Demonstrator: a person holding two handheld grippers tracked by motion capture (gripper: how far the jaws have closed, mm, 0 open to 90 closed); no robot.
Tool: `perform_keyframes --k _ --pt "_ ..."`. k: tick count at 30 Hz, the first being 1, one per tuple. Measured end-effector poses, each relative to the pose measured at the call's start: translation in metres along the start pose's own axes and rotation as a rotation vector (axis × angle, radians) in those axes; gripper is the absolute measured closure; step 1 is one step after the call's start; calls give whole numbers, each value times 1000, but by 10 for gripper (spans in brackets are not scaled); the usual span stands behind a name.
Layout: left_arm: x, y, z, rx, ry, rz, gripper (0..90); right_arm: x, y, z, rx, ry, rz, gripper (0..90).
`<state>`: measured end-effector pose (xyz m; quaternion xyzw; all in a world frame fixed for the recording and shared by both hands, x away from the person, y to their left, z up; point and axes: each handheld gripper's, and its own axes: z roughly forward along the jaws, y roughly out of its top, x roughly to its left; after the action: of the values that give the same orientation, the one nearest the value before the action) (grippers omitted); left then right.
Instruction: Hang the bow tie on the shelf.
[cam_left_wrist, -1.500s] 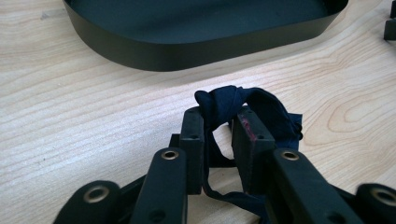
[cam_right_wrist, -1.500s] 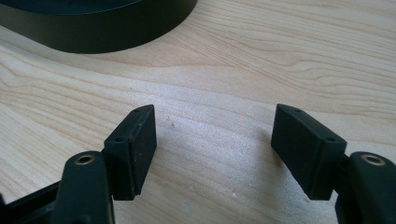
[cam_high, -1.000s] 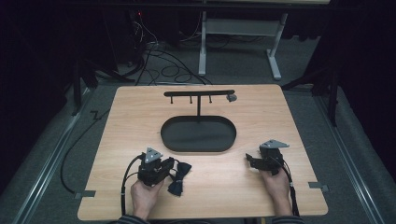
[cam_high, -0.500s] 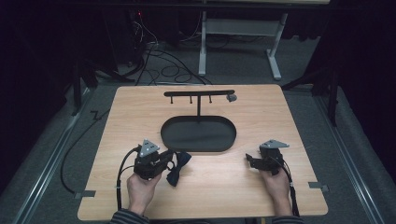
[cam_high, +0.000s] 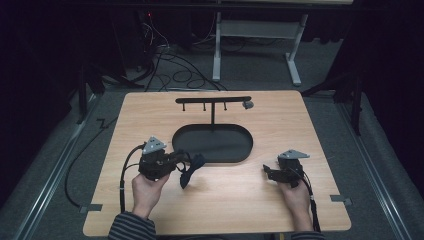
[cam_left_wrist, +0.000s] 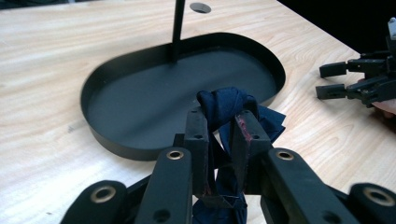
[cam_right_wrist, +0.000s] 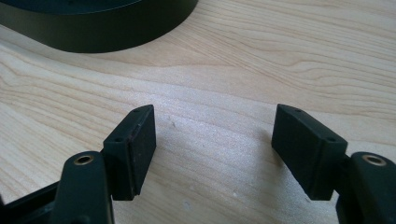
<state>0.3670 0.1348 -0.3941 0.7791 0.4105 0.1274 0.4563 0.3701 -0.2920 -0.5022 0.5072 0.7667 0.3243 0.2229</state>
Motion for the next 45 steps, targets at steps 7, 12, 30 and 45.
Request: perform_keyframes --k 7,12,30,45 --pt "5 13 -4 -15 14 17 775 0 0 0 1 0 5 322" --pt "5 16 -2 -15 4 12 773 0 0 0 1 0 6 323" --pt "8 46 -6 1 24 30 773 -1 0 0 1 -1 21 327" --pt "16 77 -11 -36 50 64 771 0 0 0 0 -6 16 325"
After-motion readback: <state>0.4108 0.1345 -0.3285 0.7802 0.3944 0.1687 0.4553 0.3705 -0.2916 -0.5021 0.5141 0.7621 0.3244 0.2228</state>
